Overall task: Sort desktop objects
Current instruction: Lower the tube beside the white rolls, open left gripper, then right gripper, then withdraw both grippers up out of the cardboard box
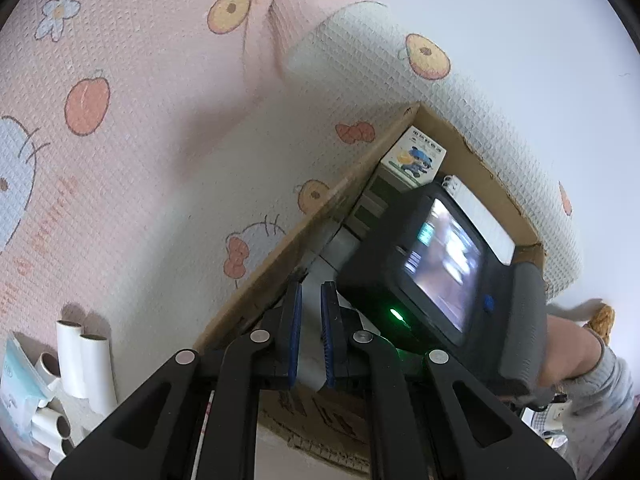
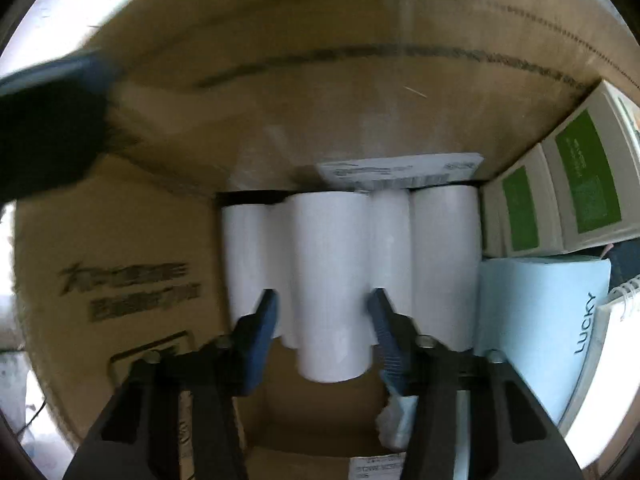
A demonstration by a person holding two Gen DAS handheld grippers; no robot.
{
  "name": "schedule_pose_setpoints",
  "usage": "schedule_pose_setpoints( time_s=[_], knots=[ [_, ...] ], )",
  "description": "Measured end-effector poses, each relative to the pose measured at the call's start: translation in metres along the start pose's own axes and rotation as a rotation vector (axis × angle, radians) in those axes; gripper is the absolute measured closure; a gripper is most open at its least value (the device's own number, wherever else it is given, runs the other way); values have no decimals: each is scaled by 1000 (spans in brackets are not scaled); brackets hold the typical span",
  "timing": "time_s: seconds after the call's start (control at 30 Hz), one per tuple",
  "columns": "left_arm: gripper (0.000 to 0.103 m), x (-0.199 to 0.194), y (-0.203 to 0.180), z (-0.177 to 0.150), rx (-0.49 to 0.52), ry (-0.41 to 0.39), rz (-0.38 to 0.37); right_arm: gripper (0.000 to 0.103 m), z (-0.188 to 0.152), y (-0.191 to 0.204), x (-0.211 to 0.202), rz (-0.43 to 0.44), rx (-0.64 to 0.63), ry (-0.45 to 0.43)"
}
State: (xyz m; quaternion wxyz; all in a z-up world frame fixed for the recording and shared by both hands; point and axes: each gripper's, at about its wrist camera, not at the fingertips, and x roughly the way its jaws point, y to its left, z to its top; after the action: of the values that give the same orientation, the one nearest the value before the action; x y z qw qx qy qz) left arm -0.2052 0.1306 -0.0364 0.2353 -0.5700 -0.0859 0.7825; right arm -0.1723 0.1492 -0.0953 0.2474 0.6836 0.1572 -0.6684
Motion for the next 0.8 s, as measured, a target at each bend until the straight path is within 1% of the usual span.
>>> schedule_pose_setpoints(
  time_s=[0.17,0.27,0.37,0.43,0.5,0.57,0.73,0.8],
  knots=[
    [90,-11,3,-4,4,-20,23,65,4,7,-5,-3,-9,-5],
    [90,-13,10,-5,-15,-22,29,66,1,10,-13,12,0,-30],
    [90,-15,12,-5,-23,-24,27,71,-1,18,-25,46,-8,-55],
    [90,-16,12,-4,-19,-24,21,77,0,25,-33,52,-25,-71],
    [90,-16,11,-4,-17,-22,20,78,3,32,-39,87,-28,-79],
    [90,-14,10,-5,-12,-14,18,78,6,37,-37,106,-26,-57],
    [89,-13,8,-8,12,3,27,78,9,41,-35,191,24,-44],
    [89,-13,7,-8,17,6,28,77,7,40,-34,278,67,-33]
  ],
)
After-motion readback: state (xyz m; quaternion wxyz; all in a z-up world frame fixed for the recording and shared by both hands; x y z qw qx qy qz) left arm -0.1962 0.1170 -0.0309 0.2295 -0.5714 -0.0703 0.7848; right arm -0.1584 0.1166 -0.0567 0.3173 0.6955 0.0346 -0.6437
